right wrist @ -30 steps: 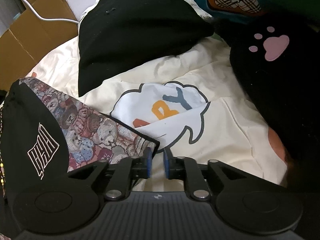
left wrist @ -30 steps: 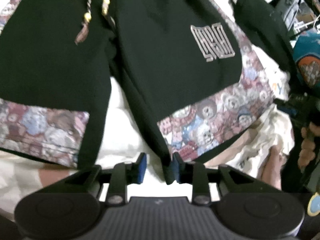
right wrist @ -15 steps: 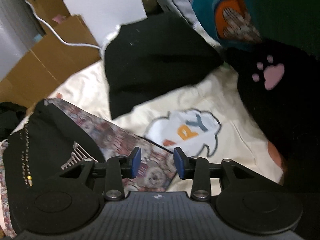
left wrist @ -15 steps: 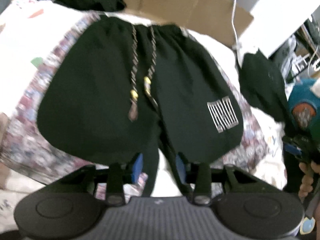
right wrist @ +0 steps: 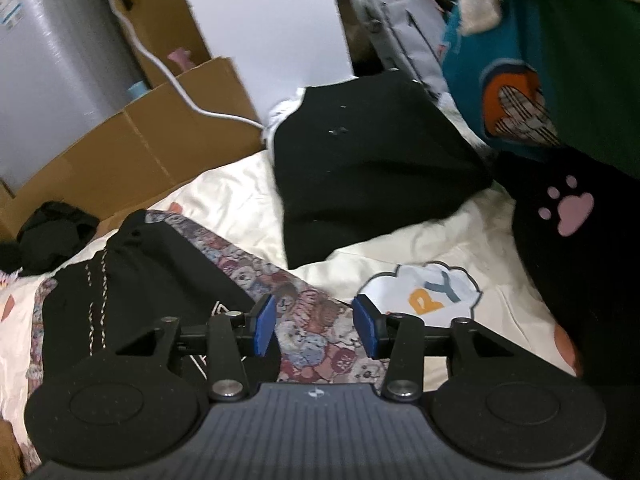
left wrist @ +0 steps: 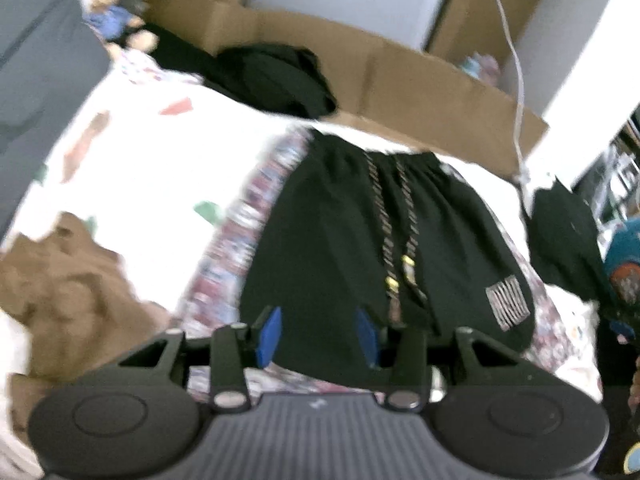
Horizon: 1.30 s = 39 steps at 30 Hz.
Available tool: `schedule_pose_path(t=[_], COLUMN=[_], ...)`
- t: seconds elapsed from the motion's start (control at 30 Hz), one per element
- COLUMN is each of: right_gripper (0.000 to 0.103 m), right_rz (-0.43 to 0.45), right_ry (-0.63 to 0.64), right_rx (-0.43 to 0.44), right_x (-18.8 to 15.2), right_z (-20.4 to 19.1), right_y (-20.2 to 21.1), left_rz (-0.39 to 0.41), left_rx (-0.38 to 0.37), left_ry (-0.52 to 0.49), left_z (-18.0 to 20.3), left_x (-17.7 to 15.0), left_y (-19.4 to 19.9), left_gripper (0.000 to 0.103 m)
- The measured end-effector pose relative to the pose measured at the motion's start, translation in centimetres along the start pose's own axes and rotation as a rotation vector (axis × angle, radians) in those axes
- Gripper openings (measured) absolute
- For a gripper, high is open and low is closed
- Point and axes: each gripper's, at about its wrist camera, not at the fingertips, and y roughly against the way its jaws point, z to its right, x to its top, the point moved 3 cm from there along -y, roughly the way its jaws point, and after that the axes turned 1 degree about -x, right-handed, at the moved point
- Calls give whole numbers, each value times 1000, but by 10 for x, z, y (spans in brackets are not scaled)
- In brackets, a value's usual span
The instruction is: Fold clothes
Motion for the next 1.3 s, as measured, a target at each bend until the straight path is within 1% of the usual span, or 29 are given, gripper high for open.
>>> schedule_pose_path(t=[0.07, 0.17, 0.23, 0.27, 0.33, 0.4, 0.47, 0.57, 0.7, 0.8, 0.9, 0.97, 1.13, 1.3], right_gripper=[57, 57, 59, 62, 63, 63, 63, 63, 63, 63, 63, 63, 63, 63], right_rz=[19, 37, 45, 39, 12, -6, -23, -85, -127, -161, -191, -220, -283, -330], right_ry=[10, 28, 37, 44, 54, 75, 101, 128, 176, 204, 226, 244, 289, 298], right_rx=[-7, -25, -11, 1, 23, 59, 77, 112, 135, 159, 172, 192, 223, 232], right_x=[-1, -1, -1, -2, -4, -8, -12, -23, -38, -49, -61, -75, -110, -133], right_z=[-4, -10, -14, -18, -26, -36, -45, -58, -76, -88, -103, -116, -146, -167], right_y=[2, 4, 5, 5, 5, 3, 2, -3, -7, -8, -10, -14, -20, -26], left_rz=[13, 29, 33, 36, 36, 19, -4, -30, -57, -72, -70, -69, -89, -103], left_rx=[25, 69, 79, 83, 91, 101, 96, 86, 55, 59, 55, 54, 44, 44], left_ry=[7, 8, 7, 12, 24, 19, 23, 37, 60, 73, 95, 107, 100, 96], left_z=[-17, -44, -53, -60, -72, -83, -92, -101, -116, -126, -134, -138, -138, -133], left_x=[5, 10, 11, 11, 10, 5, -2, -13, -32, -41, -47, -51, -64, -72], left_y=[10, 28, 33, 37, 42, 41, 36, 27, 12, 5, 1, -3, -9, -12], left_gripper=[45, 45, 46, 48, 49, 49, 49, 49, 50, 50, 52, 53, 57, 59])
